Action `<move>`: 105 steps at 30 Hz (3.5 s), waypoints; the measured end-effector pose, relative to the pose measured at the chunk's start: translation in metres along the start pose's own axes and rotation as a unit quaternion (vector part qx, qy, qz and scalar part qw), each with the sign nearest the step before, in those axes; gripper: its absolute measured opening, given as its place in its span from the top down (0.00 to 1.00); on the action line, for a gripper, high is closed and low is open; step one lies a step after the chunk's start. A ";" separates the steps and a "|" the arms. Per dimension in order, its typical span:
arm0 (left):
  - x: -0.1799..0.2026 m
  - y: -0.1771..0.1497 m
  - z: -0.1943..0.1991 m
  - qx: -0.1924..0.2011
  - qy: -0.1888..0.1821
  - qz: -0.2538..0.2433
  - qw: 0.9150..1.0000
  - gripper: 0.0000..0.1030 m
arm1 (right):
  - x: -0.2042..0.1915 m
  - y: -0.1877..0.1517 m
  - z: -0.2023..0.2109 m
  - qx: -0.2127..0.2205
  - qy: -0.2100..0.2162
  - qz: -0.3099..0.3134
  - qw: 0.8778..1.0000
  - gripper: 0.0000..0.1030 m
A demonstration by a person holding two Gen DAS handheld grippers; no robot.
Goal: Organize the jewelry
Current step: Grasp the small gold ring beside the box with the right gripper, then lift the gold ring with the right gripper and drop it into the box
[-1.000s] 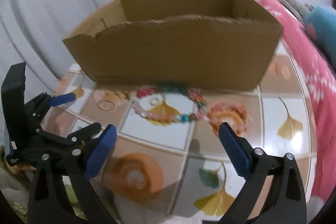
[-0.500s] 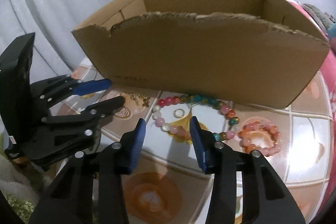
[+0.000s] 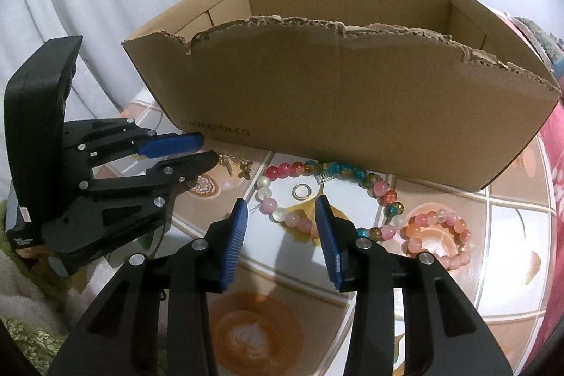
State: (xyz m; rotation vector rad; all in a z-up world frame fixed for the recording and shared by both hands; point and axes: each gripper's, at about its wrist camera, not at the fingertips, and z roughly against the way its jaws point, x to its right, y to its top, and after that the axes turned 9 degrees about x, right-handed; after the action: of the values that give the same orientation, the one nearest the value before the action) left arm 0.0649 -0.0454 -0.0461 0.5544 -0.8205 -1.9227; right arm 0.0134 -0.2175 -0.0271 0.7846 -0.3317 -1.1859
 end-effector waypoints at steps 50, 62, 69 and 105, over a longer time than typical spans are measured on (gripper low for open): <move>-0.002 -0.006 0.006 0.003 -0.007 0.000 1.000 0.90 | -0.021 0.025 -0.059 -0.084 -0.043 0.038 0.995 0.87; -0.004 -0.007 0.007 0.007 -0.009 -0.002 1.000 0.91 | -0.007 0.025 -0.053 -0.071 -0.022 -0.001 0.997 0.91; -0.001 -0.008 0.010 0.012 -0.006 -0.007 1.000 0.91 | -0.005 0.024 -0.049 -0.060 -0.020 0.002 0.998 0.91; -0.045 0.150 0.002 -0.021 -0.067 -0.062 0.996 0.91 | 0.044 0.181 -0.064 -0.129 0.101 0.021 0.986 0.91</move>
State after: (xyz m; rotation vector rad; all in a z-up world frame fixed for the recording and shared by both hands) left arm 0.1720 -0.0546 0.0682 0.4651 -0.8453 -2.1046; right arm 0.1952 -0.2057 0.0477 0.6610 -0.0260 -1.0730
